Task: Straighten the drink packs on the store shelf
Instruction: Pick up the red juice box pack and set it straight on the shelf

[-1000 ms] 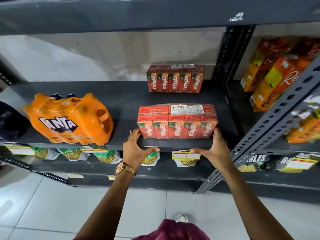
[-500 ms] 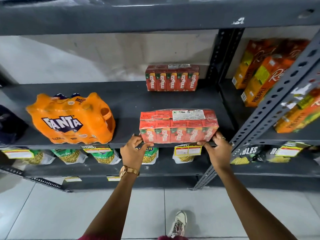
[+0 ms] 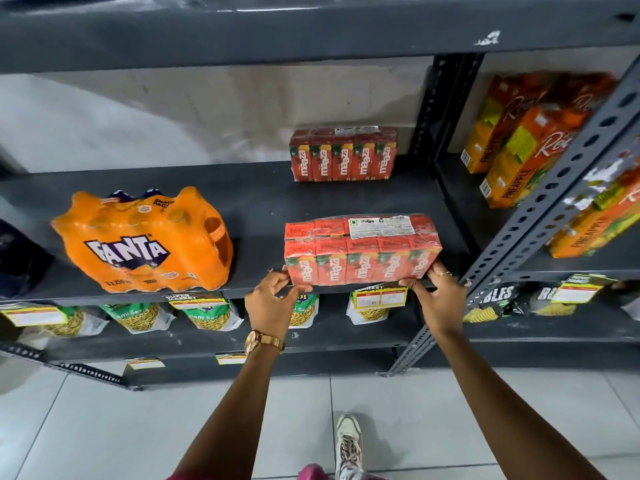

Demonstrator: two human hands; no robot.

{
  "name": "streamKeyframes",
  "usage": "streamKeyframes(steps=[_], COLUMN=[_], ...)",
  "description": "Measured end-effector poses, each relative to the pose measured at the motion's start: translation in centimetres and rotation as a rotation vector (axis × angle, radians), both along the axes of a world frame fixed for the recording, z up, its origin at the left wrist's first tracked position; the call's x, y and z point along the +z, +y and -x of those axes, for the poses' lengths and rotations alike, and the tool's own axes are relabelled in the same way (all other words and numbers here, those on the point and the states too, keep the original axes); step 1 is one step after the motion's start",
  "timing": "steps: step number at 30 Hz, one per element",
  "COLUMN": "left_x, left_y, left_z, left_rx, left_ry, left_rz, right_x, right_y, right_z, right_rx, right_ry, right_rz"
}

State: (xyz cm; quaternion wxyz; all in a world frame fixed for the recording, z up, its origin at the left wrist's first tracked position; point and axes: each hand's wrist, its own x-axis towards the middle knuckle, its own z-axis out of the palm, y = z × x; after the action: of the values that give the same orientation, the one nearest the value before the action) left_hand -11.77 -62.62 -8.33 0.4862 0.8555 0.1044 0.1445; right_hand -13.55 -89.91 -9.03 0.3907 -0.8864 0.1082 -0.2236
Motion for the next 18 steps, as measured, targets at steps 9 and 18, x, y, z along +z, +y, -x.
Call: streamKeyframes(steps=[9, 18], left_x=[-0.3, -0.6], left_y=[0.8, 0.6], left_z=[-0.3, 0.0], left_rx=[0.016, 0.010], left_ry=[0.014, -0.087], left_rz=[0.068, -0.066], right_x=[-0.8, -1.3], right_y=[0.8, 0.8], right_z=[0.1, 0.0], right_rx=[0.046, 0.044], right_ry=[0.062, 0.053], right_rz=[0.014, -0.120])
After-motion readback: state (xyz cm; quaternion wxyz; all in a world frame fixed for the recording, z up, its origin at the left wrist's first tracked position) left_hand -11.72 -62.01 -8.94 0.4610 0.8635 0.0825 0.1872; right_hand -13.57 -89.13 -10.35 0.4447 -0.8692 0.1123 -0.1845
